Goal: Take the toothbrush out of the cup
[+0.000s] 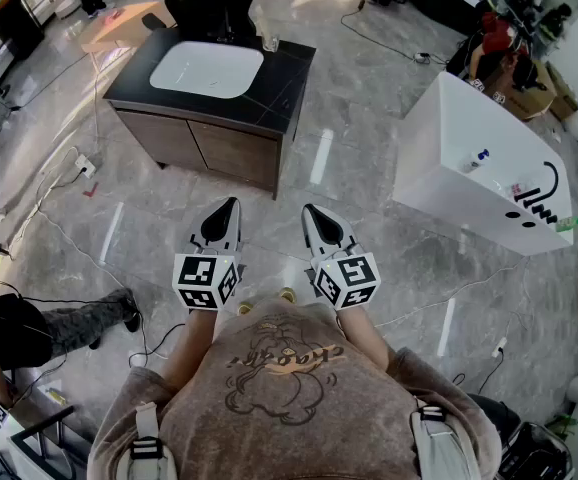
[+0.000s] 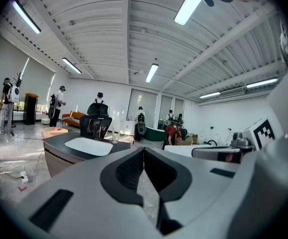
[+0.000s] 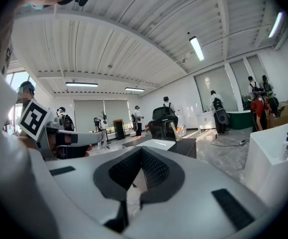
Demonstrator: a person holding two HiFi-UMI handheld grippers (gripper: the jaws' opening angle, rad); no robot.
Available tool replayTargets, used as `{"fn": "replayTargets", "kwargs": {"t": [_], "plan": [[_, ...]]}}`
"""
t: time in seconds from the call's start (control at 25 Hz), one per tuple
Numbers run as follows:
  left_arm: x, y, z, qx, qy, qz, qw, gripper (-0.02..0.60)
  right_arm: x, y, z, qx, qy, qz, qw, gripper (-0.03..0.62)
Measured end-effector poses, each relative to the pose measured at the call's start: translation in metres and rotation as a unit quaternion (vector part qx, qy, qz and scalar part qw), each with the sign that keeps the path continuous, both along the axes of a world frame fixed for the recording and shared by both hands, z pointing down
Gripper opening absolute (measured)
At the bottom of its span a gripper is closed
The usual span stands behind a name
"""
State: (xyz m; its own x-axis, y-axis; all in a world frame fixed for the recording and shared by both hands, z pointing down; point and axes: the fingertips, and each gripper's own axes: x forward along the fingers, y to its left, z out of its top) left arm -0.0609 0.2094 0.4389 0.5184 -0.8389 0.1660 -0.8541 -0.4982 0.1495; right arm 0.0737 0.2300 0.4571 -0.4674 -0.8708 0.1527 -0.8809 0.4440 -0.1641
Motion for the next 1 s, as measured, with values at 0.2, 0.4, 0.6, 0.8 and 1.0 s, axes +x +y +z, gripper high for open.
{"fn": "replayTargets", "kwargs": {"t": [0.2, 0.4, 0.6, 0.8, 1.0], "plan": [[0.002, -0.001, 0.003, -0.003, -0.003, 0.001, 1.0, 0.017, 0.002, -0.001, 0.001, 0.002, 0.0, 0.001, 1.0, 0.015], [0.004, -0.004, 0.004, -0.006, -0.005, -0.008, 0.9999, 0.017, 0.01, -0.005, -0.002, 0.005, -0.013, 0.002, 1.0, 0.015], [0.009, -0.004, 0.01, -0.007, -0.006, -0.023, 0.9997, 0.017, 0.021, -0.003, 0.001, 0.011, -0.014, -0.008, 1.0, 0.015], [0.019, -0.005, 0.011, -0.003, 0.006, -0.036, 0.9993, 0.017, 0.032, -0.003, 0.009, 0.011, -0.012, -0.019, 1.0, 0.015], [0.025, -0.01, 0.008, 0.003, 0.013, -0.043, 0.999, 0.017, 0.038, -0.009, 0.015, 0.004, -0.01, -0.027, 1.0, 0.015]]}}
